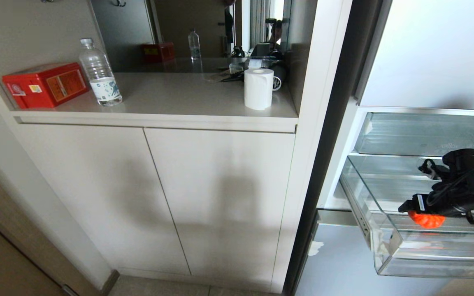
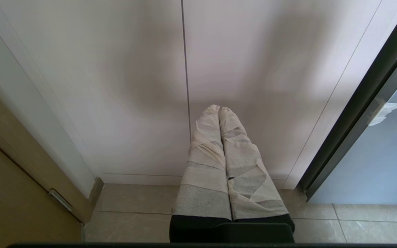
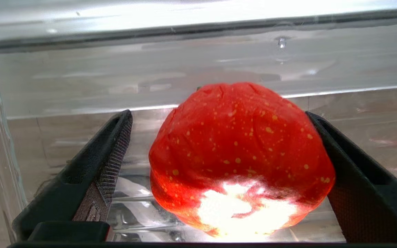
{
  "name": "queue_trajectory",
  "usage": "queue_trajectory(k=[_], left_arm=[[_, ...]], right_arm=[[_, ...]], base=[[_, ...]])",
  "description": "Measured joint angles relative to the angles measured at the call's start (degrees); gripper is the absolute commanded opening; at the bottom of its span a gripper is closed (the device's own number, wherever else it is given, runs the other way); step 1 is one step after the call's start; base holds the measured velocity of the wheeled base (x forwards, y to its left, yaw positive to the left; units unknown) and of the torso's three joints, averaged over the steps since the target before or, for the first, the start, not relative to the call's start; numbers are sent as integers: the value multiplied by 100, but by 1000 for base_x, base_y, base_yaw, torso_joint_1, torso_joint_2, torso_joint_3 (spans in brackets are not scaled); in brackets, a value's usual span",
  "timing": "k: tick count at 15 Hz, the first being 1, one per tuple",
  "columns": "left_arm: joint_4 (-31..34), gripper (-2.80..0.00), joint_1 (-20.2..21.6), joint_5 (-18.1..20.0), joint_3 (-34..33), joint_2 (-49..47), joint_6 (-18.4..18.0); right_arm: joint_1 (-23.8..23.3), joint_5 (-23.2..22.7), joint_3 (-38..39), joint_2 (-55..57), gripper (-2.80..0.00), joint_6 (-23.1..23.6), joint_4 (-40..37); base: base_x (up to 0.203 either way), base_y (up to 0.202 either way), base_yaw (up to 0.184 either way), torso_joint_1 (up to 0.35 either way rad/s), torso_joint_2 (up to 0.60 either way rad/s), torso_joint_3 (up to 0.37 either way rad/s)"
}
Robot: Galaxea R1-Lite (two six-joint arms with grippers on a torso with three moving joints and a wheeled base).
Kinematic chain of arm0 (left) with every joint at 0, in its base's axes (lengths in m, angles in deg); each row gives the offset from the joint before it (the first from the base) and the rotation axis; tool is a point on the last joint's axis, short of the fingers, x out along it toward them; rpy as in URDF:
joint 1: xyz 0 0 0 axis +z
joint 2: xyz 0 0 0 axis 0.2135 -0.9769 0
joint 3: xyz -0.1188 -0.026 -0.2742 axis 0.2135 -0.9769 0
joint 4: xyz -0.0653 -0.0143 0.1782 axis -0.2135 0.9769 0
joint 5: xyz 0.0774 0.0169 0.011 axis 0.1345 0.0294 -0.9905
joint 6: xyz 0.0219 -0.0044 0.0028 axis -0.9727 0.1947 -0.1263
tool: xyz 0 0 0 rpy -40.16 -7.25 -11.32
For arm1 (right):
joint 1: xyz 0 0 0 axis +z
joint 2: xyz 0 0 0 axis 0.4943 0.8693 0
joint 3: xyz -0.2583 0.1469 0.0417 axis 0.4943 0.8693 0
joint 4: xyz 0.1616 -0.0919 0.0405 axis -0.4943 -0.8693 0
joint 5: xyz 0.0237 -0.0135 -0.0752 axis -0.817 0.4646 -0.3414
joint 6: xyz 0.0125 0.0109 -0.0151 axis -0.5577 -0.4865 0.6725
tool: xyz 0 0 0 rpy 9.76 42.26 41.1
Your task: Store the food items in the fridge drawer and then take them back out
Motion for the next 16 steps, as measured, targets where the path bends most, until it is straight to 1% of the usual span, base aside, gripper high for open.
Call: queue_trajectory(k=[9,13,16], left_arm=[[0,-280,0,0,-1,0,-2],[0,-280,0,0,-1,0,0],[0,-280,0,0,-1,0,0]], right_arm=[[1,-30,-41,-156,-280,-26,13],[9,-50,-8,-657,-280,-111,26],[9,-47,167,-1331,-280,-223,24]], base=[[0,0,0,0,0,0],[0,0,0,0,0,0],[0,0,0,0,0,0]])
